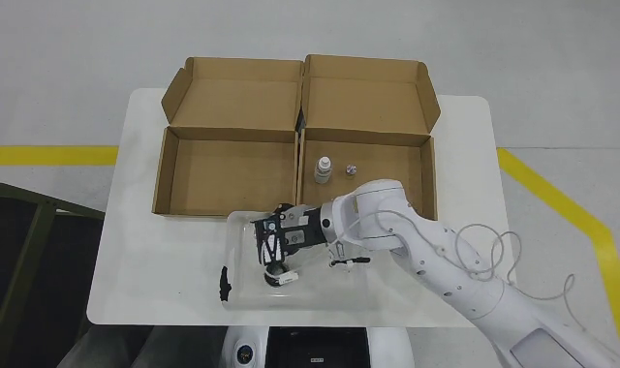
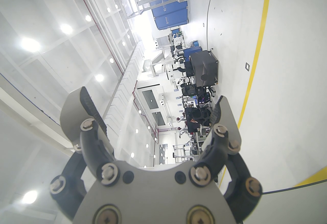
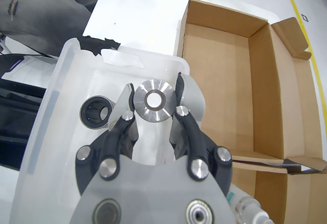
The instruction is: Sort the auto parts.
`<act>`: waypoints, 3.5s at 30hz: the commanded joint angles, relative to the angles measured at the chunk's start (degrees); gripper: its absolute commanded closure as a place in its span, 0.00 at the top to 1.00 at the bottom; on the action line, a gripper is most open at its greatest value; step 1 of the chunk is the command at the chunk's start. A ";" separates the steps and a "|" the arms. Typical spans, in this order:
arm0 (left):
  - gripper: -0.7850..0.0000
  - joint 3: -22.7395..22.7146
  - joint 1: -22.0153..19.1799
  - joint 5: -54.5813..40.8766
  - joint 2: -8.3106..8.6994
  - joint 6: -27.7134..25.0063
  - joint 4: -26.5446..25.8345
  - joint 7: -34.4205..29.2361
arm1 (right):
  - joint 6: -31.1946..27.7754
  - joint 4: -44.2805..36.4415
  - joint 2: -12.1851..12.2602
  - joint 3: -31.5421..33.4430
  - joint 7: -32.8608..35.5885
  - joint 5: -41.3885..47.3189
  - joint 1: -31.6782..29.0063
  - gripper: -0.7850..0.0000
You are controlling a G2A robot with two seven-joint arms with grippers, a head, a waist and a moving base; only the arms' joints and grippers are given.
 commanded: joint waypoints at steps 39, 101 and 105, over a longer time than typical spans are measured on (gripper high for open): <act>1.00 0.00 0.00 0.00 0.00 0.00 0.00 0.00 | 6.29 22.24 -5.78 -3.84 -9.38 -2.25 14.26 0.00; 1.00 0.00 0.00 0.00 0.00 0.00 0.00 0.00 | 1.47 45.00 -19.68 -10.44 -13.09 -7.64 26.51 0.48; 1.00 0.00 0.00 0.00 0.00 0.00 0.00 0.00 | 0.38 38.20 -17.91 -7.56 -10.97 -7.30 23.84 0.47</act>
